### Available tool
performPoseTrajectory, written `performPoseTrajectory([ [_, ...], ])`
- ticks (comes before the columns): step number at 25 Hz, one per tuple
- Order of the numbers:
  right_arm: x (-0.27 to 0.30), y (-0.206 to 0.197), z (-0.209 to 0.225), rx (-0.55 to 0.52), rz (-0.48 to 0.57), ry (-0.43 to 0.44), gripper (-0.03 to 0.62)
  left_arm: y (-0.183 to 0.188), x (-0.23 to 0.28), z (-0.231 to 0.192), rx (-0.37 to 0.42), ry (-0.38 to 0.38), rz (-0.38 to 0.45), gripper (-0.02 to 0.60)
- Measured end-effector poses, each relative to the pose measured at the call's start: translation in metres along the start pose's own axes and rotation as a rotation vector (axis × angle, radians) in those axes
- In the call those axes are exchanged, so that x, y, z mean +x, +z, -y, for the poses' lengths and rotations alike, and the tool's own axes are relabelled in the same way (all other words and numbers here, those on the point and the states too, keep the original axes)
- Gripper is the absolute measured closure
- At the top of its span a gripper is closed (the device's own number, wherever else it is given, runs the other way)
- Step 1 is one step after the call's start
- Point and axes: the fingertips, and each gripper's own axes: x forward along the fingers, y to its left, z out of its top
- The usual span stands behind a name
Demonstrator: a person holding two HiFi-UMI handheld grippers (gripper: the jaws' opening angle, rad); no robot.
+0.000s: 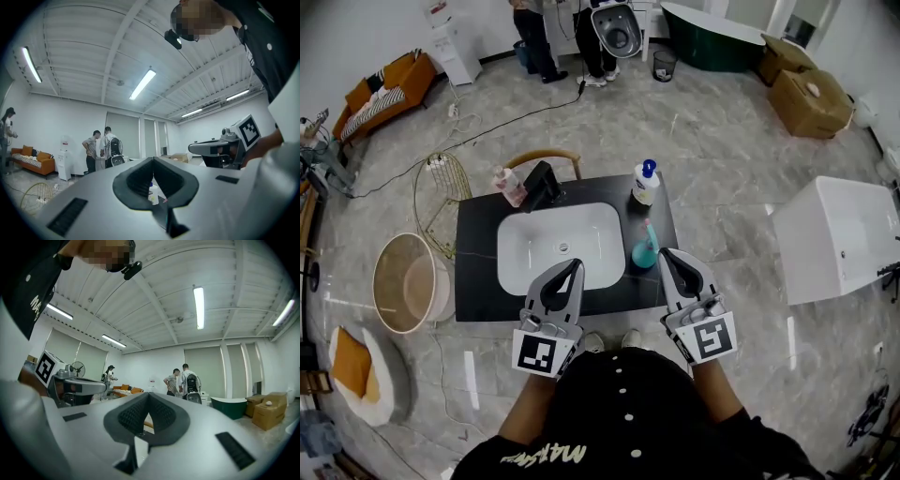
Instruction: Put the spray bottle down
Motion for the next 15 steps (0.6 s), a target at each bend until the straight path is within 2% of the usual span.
performPoseTrajectory([
  [15, -0.0044, -0.0004, 0.0006, 0.022, -0.015, -0.028, 0.599, 0.0008, -0.0046, -0.0019, -0.001, 0.014, -0.014, 0.566],
])
